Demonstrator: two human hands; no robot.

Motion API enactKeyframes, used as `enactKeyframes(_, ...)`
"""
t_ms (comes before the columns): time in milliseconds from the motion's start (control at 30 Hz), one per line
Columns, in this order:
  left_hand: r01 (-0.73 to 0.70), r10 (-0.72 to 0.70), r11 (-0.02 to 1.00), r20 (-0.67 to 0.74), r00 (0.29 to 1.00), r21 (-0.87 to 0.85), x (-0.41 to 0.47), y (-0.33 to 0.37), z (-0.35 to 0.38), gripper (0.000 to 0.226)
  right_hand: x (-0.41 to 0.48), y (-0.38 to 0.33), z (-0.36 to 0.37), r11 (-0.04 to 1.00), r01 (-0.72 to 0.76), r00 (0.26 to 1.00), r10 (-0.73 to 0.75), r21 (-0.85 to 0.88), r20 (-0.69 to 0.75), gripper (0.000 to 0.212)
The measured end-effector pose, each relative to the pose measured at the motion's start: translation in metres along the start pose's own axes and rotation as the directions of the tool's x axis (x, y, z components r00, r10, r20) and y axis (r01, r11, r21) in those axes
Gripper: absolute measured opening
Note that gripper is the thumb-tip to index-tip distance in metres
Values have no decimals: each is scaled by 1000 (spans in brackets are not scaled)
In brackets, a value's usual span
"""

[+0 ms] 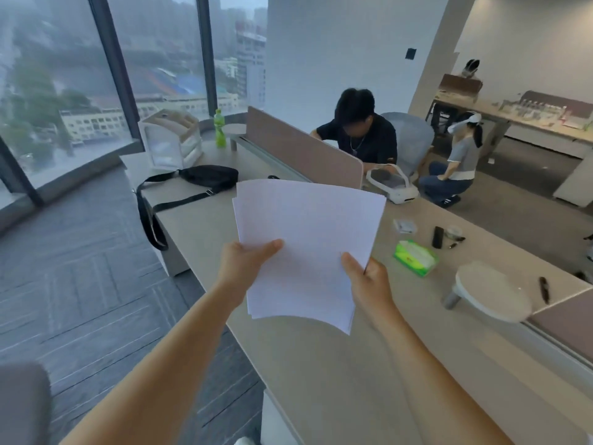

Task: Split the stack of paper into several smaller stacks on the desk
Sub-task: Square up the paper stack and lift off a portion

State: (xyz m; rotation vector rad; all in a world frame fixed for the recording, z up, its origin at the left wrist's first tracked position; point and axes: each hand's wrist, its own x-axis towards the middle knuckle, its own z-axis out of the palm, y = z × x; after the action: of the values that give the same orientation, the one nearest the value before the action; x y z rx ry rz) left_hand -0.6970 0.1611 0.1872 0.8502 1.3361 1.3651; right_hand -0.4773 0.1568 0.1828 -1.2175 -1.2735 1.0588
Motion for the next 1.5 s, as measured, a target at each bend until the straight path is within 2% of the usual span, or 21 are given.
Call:
enactKeyframes(100, -9, 10, 1000, -45, 999, 25, 56, -2, -7, 34, 50, 23, 30, 998, -37, 999, 37, 48, 1, 12)
enactKeyframes(233, 1, 4, 998, -68, 998, 64, 132, -11, -9, 37, 118, 48, 64, 983, -133, 991, 134, 124, 5, 9)
enactKeyframes(367, 17, -15, 998, -41, 999, 62, 200, -27, -8, 29, 181, 72, 82, 983, -169, 986, 169, 76, -2, 15)
enactKeyframes(500, 35, -34, 997, -13, 999, 64, 259, -48, -10, 43, 238, 98, 90, 983, -179, 984, 179, 27, -2, 21)
enactKeyframes(633, 75, -80, 991, 38, 996, 112, 305, -78, -14, 37, 272, 135, 85, 963, -270, 961, 271, -22, 52, 5)
enactKeyframes(733, 109, -116, 989, 65, 991, 104, 324, -91, -16, 24, 288, 156, 79, 947, -322, 945, 322, -12, 61, 14)
enactKeyframes(833, 109, -120, 987, 96, 988, 115, 335, -96, -11, 36, 301, 165, 78, 941, -339, 939, 337, 11, 60, 10)
enactKeyframes(900, 115, -127, 985, 91, 988, 126, 338, -97, -5, 35, 306, 167, 81, 945, -327, 944, 326, 4, 56, 7)
enactKeyframes(1033, 92, -99, 988, 54, 994, 121, 339, -94, 3, 21, 309, 165, 85, 963, -267, 963, 265, 32, 53, 12)
enactKeyframes(1133, 54, -66, 990, 86, 994, 129, 344, -91, -3, 31, 313, 166, 83, 970, -237, 970, 233, 45, 72, 11)
enactKeyframes(1233, 97, -115, 986, 125, 985, 139, 348, -96, -9, 41, 315, 169, 79, 956, -293, 948, 287, 31, 137, 11)
enactKeyframes(1333, 126, -143, 982, 126, 982, 139, 349, -101, -7, 43, 319, 170, 78, 944, -328, 935, 316, 49, 160, 18)
enactKeyframes(1500, 86, -102, 991, 153, 983, 105, 349, -100, 1, 39, 323, 169, 81, 951, -280, 954, 260, 129, 148, 22)
